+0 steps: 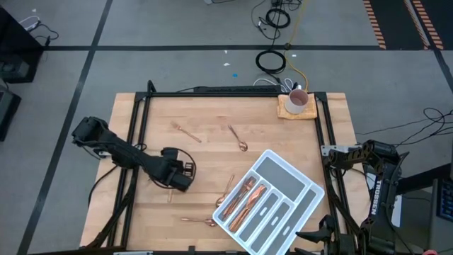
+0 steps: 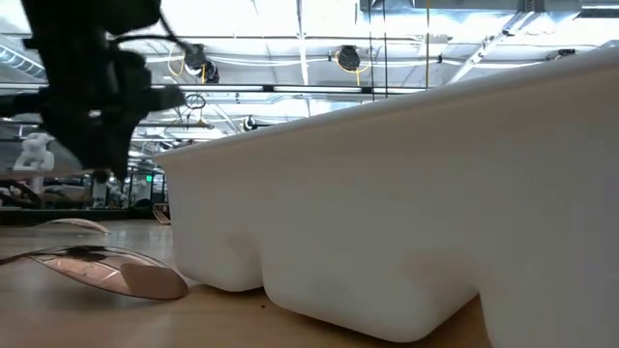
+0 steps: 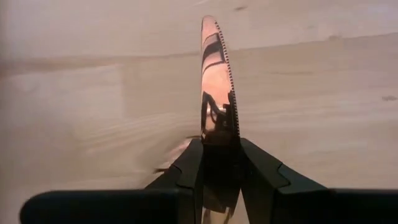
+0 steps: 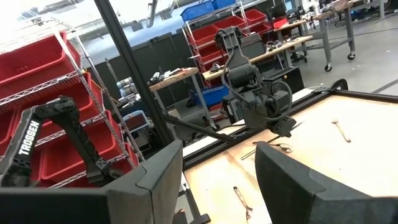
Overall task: Sort silverware
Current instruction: Put the gold knife into the silverware tray
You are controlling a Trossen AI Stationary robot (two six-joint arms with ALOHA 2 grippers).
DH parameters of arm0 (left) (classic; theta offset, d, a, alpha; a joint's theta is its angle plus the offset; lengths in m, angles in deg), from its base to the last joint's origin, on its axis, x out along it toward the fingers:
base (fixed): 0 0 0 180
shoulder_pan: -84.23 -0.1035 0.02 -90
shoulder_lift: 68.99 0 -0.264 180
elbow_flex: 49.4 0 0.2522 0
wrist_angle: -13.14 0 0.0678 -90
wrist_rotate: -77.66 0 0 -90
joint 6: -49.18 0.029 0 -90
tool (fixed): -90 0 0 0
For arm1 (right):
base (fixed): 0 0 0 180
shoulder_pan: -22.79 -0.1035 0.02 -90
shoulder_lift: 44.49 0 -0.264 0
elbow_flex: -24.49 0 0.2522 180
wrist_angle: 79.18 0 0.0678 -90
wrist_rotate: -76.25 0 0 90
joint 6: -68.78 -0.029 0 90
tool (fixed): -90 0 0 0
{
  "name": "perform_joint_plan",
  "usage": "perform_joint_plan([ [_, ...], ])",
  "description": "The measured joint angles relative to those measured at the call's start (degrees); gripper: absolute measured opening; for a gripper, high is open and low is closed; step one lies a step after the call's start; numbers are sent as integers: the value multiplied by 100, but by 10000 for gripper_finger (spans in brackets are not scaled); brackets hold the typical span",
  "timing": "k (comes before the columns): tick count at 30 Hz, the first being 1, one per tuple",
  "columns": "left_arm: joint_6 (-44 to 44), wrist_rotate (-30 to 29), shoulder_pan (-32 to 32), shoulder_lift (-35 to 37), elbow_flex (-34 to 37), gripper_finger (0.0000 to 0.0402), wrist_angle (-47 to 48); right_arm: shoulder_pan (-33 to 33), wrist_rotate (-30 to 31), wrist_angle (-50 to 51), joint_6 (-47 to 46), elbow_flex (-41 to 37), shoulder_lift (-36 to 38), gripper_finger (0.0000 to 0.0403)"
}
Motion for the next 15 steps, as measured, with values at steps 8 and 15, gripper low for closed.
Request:
perform_joint_plan([
  [8, 821, -538, -3, 3, -927, 75, -248, 0, 4, 0, 241, 0, 0, 187],
  [15, 1695, -827, -166, 7, -1318, 75, -1375, 0, 24, 2, 256, 0, 0, 187],
])
